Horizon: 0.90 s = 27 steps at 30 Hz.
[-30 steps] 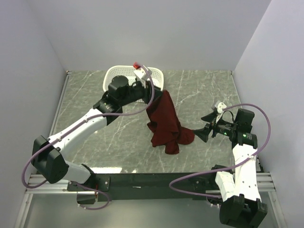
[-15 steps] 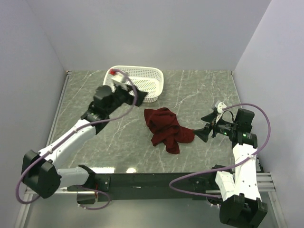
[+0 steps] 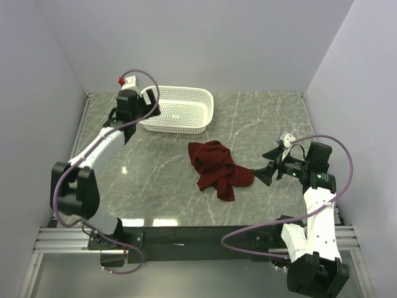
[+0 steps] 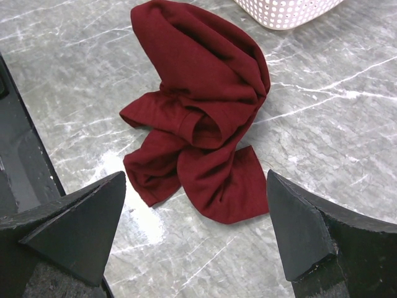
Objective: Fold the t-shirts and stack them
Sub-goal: Move the tshirt to the center of the board, then flatten the tshirt out
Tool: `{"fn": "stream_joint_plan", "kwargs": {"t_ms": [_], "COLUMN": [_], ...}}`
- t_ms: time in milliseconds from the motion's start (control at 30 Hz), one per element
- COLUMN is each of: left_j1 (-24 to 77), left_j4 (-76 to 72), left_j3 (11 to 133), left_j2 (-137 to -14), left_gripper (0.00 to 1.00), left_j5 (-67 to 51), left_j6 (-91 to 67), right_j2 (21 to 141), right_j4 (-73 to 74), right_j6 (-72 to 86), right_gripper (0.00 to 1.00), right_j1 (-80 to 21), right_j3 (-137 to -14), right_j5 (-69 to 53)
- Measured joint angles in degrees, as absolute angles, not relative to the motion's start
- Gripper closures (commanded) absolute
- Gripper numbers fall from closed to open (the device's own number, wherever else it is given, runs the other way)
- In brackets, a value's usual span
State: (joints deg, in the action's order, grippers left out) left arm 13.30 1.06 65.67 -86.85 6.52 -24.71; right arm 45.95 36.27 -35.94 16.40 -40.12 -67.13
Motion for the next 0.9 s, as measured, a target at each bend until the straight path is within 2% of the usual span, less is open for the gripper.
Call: {"fn": "stream_joint_plan", "kwargs": {"t_ms": [133,300,433,667,767,800,867,900], "left_j1": [8.21,1.89,1.23,1.96,1.89,1.85,1.78,1.72], "left_j4": [2.57,7.68,13.28,19.97,22.5,23.0,23.42,23.29], "left_j3": [75.9,87.05,95.72,107.98,109.54,109.65,109.62,109.47], "left_j2": [-97.58,-110.24,-117.54,-128.11,-131.22,-131.96,-132.6,-132.51], "left_gripper": [0.12,0.11,0.14,0.27,0.48,0.6,0.7,0.8], "left_j5": [4.97,1.43,0.1,-1.83,-1.89,-1.87,-2.07,-1.93], "left_j6": [-17.34,-12.73,-10.07,-7.11,-6.42,-6.24,-6.24,-6.37], "right_j2": [45.93,45.93,45.95,45.95,45.95,45.98,46.02,46.04], "right_j4": [36.34,36.53,36.95,37.19,37.3,37.32,37.34,37.34], "right_j6": [-35.94,-36.1,-36.51,-36.75,-36.93,-36.97,-36.99,-36.99], "right_gripper": [0.0,0.0,0.0,0.0,0.0,0.0,0.0,0.0], "right_j1": [16.4,16.45,16.53,16.56,16.56,16.56,16.56,16.56], "right_j3": [-40.12,-40.12,-40.12,-40.12,-40.12,-40.12,-40.12,-40.12], "right_j5": [-67.13,-67.11,-67.16,-67.16,-67.16,-67.16,-67.16,-67.13]}}
